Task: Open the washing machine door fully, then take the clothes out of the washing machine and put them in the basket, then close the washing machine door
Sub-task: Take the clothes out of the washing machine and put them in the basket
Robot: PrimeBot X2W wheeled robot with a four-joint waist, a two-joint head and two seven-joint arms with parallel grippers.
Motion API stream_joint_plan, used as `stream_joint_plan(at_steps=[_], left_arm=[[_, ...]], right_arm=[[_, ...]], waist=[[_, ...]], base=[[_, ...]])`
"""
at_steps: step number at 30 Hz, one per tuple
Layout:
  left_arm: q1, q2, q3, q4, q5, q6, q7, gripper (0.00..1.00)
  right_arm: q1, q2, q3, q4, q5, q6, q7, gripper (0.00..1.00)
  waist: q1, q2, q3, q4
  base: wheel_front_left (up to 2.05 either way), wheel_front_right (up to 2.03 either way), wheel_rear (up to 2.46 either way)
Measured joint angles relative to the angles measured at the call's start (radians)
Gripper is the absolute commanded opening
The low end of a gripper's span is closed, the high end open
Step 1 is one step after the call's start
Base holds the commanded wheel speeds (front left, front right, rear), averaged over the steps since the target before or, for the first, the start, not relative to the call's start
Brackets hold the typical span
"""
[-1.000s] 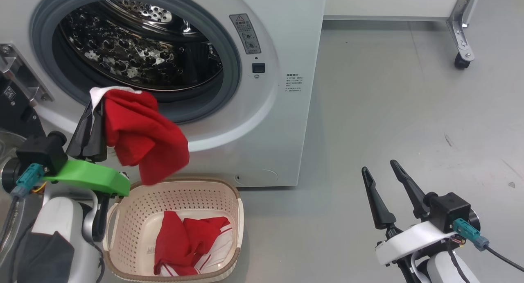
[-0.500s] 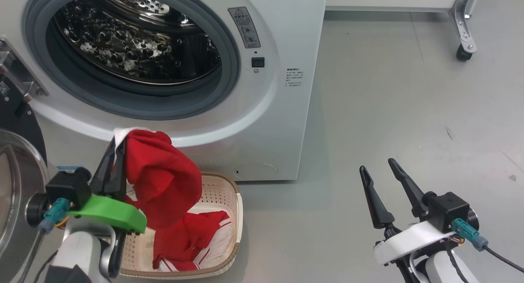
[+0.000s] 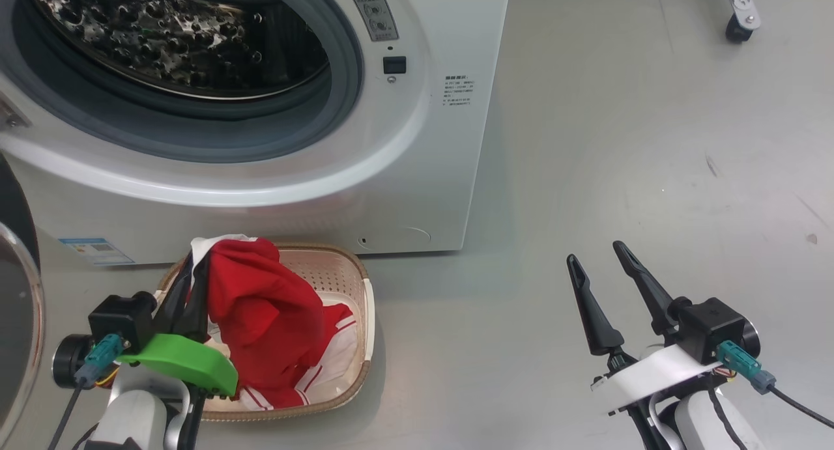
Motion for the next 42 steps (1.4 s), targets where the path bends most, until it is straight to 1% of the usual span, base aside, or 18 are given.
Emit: stream_joint_plan(at_steps=[4,10,15,21,33,42], left_arm=[[-0.007,0.01,-0.011,0.02,0.02,0.008,0.018,0.0],[-0.046,0.021,-0.006,0.053,0.02,0.017,0.037,0.0],[-0.087,0.045,-0.014,0.076,0.048,0.017,0.053,0.0],[-0.141,0.069,-0.009,0.123,0.057,0.025,0.071,0.0],[-0.194,0.067,-0.004,0.297,0.057,0.025,0.102,0.0],[-0.23,0.037,0.04,0.4,-0.002,0.034,0.103,0.0]], right_arm=[[-0.023,-0.004,0.007,-0.013,-0.007,0.0,0.0,1.0],[-0.061,-0.003,0.008,-0.027,-0.007,0.0,0.0,1.0],[-0.075,-0.005,0.006,-0.027,-0.013,0.0,0.0,1.0],[-0.097,-0.008,0.003,-0.033,-0.014,0.0,0.0,1.0],[-0.122,-0.03,-0.007,-0.04,-0.025,0.0,0.0,1.0],[-0.136,-0.031,-0.001,-0.051,-0.032,0.0,0.0,1.0]], waist=[[0.0,0.0,0.041,-0.011],[0.0,0.0,0.105,-0.035],[0.0,0.0,0.146,-0.055],[0.0,0.0,0.202,-0.087],[0.0001,0.0,0.295,-0.135],[0.0,0.0,0.333,-0.141]], base=[[0.0,0.0,0.0],[0.0,0.0,0.0],[0.0,0.0,0.0],[0.0,0.0,0.0],[0.0,0.0,0.0],[0.0,0.0,0.0]])
